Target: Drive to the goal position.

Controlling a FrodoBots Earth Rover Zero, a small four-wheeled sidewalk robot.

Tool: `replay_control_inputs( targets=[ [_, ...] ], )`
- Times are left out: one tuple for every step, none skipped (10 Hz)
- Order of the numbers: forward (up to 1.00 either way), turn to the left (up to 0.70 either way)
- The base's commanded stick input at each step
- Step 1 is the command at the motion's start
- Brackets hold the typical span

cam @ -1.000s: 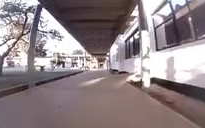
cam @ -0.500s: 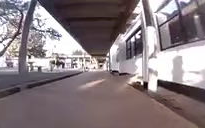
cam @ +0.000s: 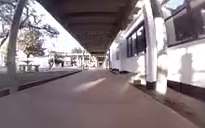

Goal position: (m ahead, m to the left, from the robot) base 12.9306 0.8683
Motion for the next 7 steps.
replay_control_inputs(
  targets=[
    [0.70, 0.00],
    [0.70, 0.00],
    [0.70, 0.00],
    [0.70, 0.00],
    [0.70, 0.00],
    [0.70, 0.00],
    [0.70, 0.00]
  ],
)
